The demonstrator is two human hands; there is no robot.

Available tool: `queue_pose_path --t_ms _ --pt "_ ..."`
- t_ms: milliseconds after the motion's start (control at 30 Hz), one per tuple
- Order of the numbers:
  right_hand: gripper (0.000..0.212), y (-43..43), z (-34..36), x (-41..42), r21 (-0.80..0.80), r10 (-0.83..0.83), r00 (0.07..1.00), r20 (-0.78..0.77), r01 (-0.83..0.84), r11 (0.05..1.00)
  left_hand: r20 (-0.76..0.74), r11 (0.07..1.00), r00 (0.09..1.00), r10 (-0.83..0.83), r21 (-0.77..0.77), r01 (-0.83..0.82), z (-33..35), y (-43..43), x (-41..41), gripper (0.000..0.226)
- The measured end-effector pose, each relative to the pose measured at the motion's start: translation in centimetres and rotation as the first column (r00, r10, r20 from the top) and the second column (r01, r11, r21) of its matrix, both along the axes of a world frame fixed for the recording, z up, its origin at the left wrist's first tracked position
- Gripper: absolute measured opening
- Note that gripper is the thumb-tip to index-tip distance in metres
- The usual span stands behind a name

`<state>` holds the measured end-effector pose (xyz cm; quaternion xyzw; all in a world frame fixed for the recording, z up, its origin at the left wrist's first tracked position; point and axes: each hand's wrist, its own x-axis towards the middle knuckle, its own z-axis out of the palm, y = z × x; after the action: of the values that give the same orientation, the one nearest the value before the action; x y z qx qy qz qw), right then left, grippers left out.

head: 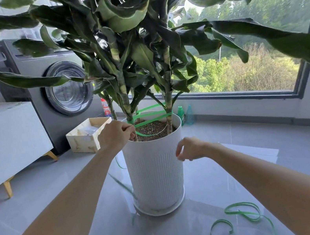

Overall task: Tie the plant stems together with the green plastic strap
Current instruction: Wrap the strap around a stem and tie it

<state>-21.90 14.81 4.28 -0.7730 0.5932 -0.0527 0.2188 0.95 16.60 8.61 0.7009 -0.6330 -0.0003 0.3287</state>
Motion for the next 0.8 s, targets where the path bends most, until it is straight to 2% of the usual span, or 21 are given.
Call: queue_pose_path --t_ms 100,200,333,467,600,733,800 --pt "0.015 -0.8 0.3 0.8 -0.102 -0.151 0.958 0.245 0.181 0.978 -0.024 0.999 0.999 0.040 -0.009 -0.040 -0.2 -0.3 0.4 0.019" --pt "0.029 -0.9 1.4 1.9 -0.144 -0.245 0.826 0.508 0.362 0.921 -0.085 0.999 0.996 0.031 -0.006 -0.032 -0.4 -0.9 0.5 0.022" --pt "0.045 -1.6 2.5 3.1 -0.066 -0.259 0.657 0.708 0.427 0.902 -0.168 0.999 0.985 -0.025 -0.031 0.020 -0.7 -1.7 0.8 0.024" --pt "0.064 -3.5 1.7 4.8 0.055 -0.273 0.504 0.819 0.404 0.913 -0.224 0.996 0.972 -0.075 -0.057 0.063 -0.9 -1.9 1.1 0.021" --pt "0.070 -3.9 1.1 6.0 0.070 -0.277 0.443 0.852 0.429 0.901 -0.241 0.993 0.965 -0.104 -0.071 0.089 -1.3 -2.2 1.2 0.020" --pt "0.074 -4.2 0.9 6.5 0.101 -0.290 0.377 0.880 0.448 0.888 -0.323 0.990 0.937 -0.135 -0.072 0.118 -1.5 -2.2 1.3 0.014" --pt "0.075 -4.4 0.9 6.6 0.112 -0.301 0.377 0.876 0.447 0.887 -0.337 0.988 0.929 -0.153 -0.072 0.136 -1.4 -2.1 1.2 0.013"
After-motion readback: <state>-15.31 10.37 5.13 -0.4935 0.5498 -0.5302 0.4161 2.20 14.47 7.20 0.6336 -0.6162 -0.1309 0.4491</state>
